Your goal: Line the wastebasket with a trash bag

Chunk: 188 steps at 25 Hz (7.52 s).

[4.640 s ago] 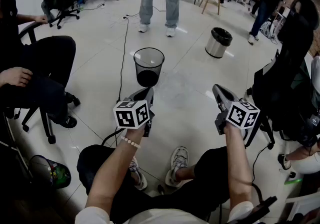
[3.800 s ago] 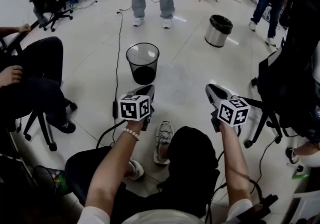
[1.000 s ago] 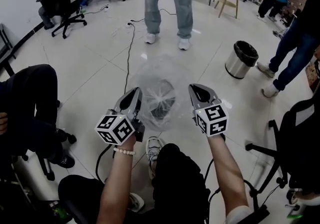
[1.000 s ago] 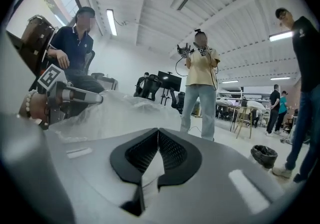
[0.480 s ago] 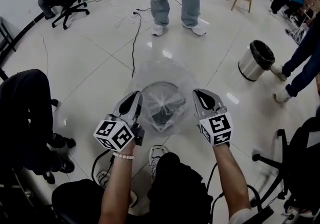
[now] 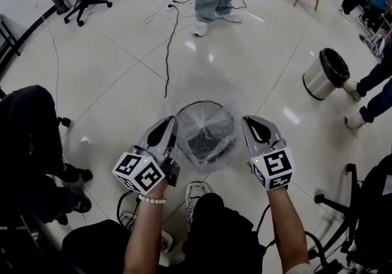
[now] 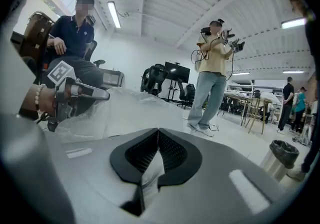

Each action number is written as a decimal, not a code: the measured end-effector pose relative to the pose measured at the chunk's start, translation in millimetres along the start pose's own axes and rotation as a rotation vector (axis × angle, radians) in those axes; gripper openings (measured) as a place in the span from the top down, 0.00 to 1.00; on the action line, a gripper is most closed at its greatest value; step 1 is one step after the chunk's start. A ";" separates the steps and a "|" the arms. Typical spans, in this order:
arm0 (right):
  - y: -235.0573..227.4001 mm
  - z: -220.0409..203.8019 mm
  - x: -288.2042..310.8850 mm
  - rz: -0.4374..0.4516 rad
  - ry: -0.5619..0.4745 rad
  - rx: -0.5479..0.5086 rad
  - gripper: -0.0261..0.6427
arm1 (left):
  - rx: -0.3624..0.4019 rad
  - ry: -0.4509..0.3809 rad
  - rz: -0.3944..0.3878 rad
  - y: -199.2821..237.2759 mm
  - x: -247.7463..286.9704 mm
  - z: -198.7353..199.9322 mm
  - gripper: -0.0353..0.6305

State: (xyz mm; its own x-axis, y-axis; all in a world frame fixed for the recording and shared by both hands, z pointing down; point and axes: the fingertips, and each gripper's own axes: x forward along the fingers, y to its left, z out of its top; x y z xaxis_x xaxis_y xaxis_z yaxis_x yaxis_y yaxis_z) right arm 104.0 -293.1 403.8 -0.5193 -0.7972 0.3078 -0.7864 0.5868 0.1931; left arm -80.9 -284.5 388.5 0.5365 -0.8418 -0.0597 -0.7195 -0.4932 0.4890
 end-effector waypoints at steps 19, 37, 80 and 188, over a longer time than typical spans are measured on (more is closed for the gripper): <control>-19.5 -85.1 18.9 -0.019 0.180 0.070 0.96 | -0.014 0.112 0.108 59.4 2.7 -53.0 0.93; -19.6 -80.6 4.2 0.202 0.359 0.129 0.65 | -0.044 0.154 0.197 87.7 -11.5 -78.0 0.65; 173.5 -308.9 197.8 0.918 0.980 -0.528 0.96 | -0.070 0.318 0.146 153.8 34.8 -106.4 0.68; 56.1 -195.3 34.0 0.462 0.407 0.016 0.35 | 0.214 0.547 0.012 65.0 -58.5 -192.7 0.26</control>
State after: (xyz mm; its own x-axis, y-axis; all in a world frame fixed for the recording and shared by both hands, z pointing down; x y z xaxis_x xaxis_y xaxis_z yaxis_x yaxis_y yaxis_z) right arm 107.6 -259.6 607.0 -0.6408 -0.3410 0.6878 -0.5168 0.8542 -0.0580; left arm -74.0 -225.0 591.5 0.6367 -0.6398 0.4303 -0.7692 -0.5660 0.2966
